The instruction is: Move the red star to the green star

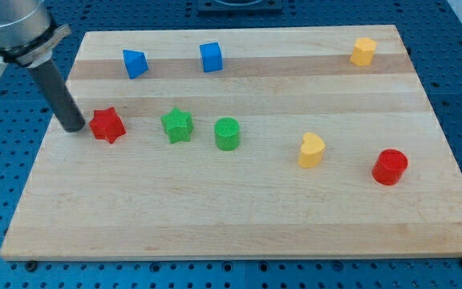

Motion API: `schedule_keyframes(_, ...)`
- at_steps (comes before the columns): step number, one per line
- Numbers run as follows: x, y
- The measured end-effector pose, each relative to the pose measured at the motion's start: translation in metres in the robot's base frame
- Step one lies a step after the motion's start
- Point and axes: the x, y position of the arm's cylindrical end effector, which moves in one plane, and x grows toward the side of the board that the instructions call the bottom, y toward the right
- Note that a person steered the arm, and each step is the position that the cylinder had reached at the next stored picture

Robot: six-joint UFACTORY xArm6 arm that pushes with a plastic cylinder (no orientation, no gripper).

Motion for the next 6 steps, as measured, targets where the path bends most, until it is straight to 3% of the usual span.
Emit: schedule_keyframes(6,-0.001,0.166)
